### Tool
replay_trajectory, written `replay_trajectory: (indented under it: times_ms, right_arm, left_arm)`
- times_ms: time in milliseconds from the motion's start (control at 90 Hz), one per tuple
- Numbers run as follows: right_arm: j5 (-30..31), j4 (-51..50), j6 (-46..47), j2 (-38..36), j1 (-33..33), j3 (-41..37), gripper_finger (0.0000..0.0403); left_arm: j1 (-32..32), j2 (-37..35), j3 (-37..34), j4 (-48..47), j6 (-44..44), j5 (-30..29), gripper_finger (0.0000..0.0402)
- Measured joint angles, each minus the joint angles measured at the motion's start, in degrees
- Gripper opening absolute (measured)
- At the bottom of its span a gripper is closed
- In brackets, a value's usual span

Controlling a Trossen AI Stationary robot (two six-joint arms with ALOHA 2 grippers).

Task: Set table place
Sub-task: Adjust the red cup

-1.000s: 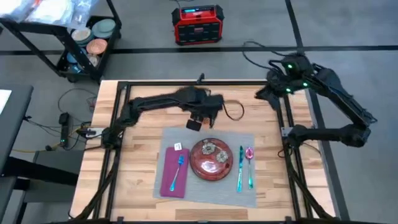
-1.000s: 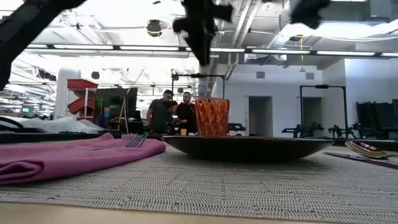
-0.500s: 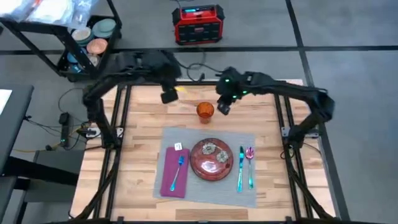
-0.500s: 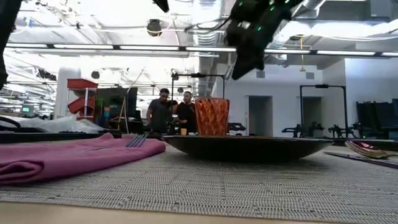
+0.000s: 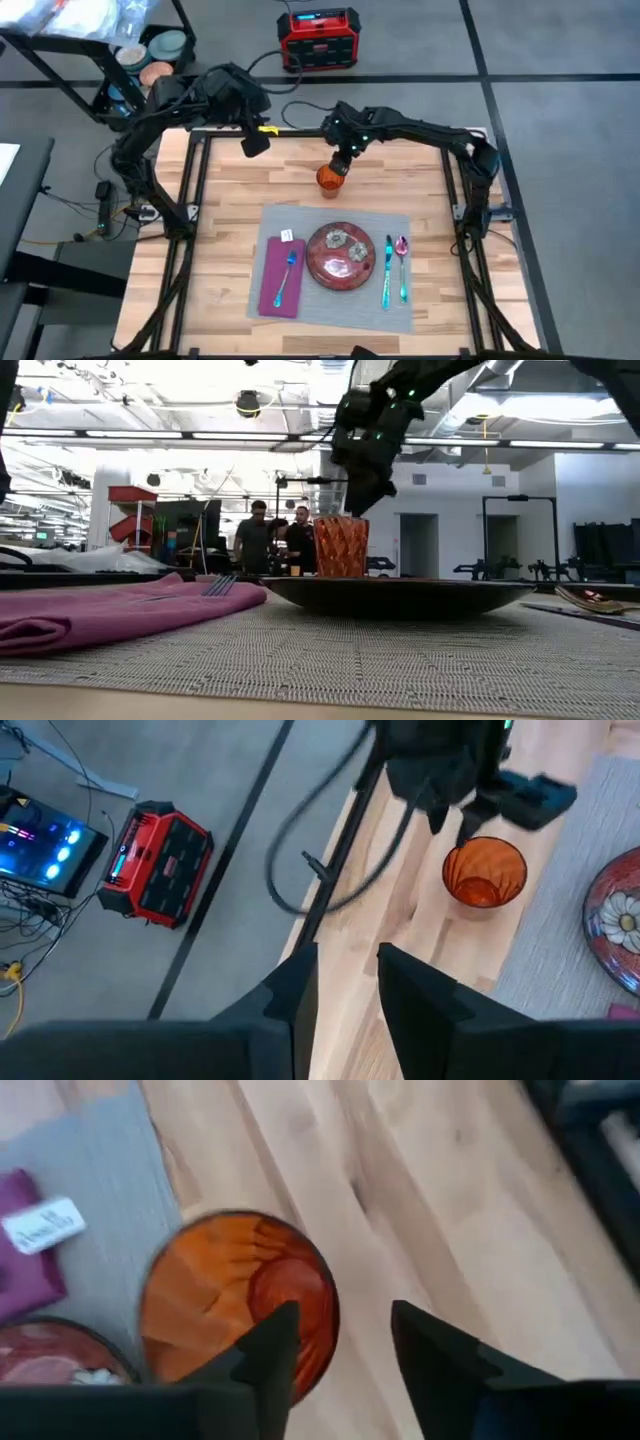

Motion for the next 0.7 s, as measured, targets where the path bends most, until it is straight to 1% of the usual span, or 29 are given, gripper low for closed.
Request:
replay_trajectory:
  times_ms: [122, 222, 267, 311, 444, 478, 533, 589, 644, 700]
  right_arm:
    - [-0.8, -1.2, -0.2, 2.0, 0.1, 0.2, 0.0168]
    - [-0.7, -3.1, -0.6, 3.9, 0.4, 0.2, 0.0160]
    - [-0.5, -4.1, -0.6, 4.1, 0.4, 0.0, 0.0147]
    - [0.1, -4.5, -0.7, 4.0, 0.5, -0.5, 0.0125]
    - [0.7, -5.2, -1.5, 3.7, 0.5, -1.2, 0.0031]
    - [0.7, -6.3, -2.0, 3.7, 0.5, -1.3, 0.0016]
    - [0.8, -7.6, -2.1, 3.7, 0.5, -1.3, 0.0011]
    - [2.2, -10.0, -2.1, 3.5, 0.4, -1.2, 0.0009]
    - [4.1, -13.9, -2.2, 3.5, 0.4, -1.2, 0.0005]
    - [7.5, -17.3, -2.6, 3.4, 0.8, -1.2, 0.0004]
  left_arm:
    - [0.0, 0.0, 0.0, 0.0, 1.3, 0.0, 0.0089]
    - [0.0, 0.0, 0.0, 0.0, 1.8, 0.0, 0.0089]
    - [0.0, 0.0, 0.0, 0.0, 2.2, 0.0, 0.0089]
    - [0.0, 0.0, 0.0, 0.0, 2.6, 0.0, 0.0089]
    - [0.3, 0.0, 0.0, 0.0, 4.2, 0.0, 0.0089]
    - [0.3, 0.0, 0.0, 0.0, 4.3, 0.0, 0.0089]
    - [0.7, 0.0, 0.0, 0.0, 4.3, 0.0, 0.0089]
    - [1.2, 0.0, 0.0, 0.0, 4.3, 0.0, 0.0089]
    - [1.7, 0.0, 0.0, 0.0, 3.7, 0.0, 0.0089]
    - [2.0, 0.0, 0.0, 0.0, 3.1, 0.0, 0.0089]
